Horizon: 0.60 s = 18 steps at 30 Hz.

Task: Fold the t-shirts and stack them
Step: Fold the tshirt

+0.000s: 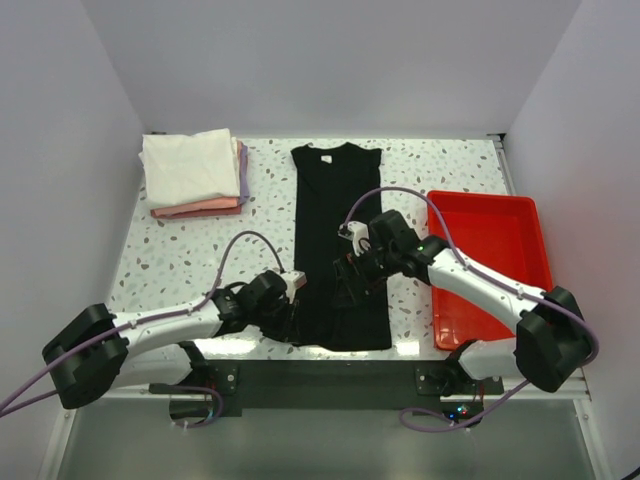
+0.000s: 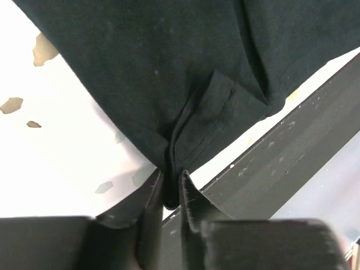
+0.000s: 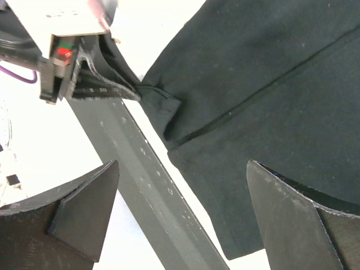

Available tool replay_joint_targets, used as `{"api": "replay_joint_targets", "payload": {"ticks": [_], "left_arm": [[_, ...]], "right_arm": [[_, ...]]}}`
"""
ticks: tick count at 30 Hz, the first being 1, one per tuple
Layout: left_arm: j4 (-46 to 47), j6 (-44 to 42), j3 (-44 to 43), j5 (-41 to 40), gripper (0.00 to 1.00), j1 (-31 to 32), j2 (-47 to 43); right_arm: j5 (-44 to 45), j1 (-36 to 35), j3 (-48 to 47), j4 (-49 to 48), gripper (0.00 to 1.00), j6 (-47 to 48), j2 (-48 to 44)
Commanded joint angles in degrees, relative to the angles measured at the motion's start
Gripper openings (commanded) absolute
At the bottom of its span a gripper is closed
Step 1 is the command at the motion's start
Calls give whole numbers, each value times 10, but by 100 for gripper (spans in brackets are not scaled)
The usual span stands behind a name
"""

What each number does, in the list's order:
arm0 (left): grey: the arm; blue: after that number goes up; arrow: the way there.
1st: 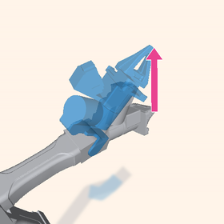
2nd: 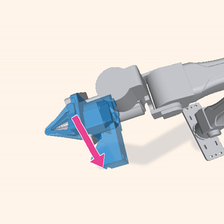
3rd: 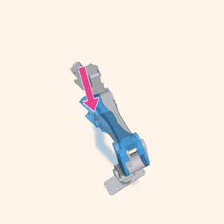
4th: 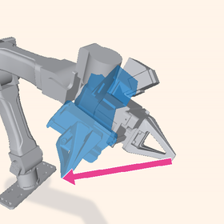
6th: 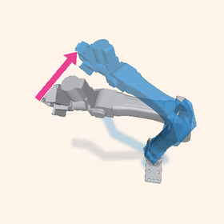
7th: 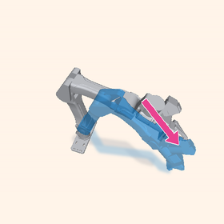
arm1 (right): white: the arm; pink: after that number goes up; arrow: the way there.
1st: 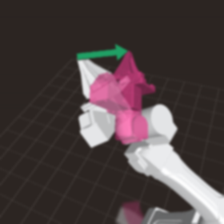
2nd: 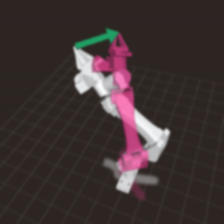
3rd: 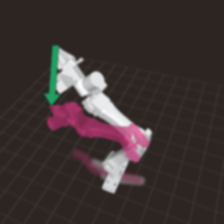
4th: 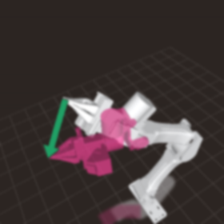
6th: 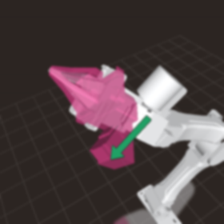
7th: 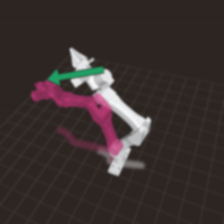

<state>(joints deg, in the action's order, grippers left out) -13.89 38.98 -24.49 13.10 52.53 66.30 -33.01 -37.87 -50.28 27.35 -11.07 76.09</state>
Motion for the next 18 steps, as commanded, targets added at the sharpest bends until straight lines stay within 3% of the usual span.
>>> {"api": "replay_joint_targets", "payload": {"ticks": [1, 7, 14, 18], "left_arm": [[11, -5, -24, 9, 9, 7, -11], [-2, 35, -45, -10, 9, 9, -45], [-171, 211, -132, -129, 11, 9, -21], [-218, 267, -150, -149, 22, 9, -19]], "right_arm": [[-18, -5, 16, -10, 99, -4, -16], [15, -27, 35, 21, 99, 20, -48], [121, -69, 56, 5, 99, -18, -67], [219, -126, 61, -21, 99, -68, -47]]}}
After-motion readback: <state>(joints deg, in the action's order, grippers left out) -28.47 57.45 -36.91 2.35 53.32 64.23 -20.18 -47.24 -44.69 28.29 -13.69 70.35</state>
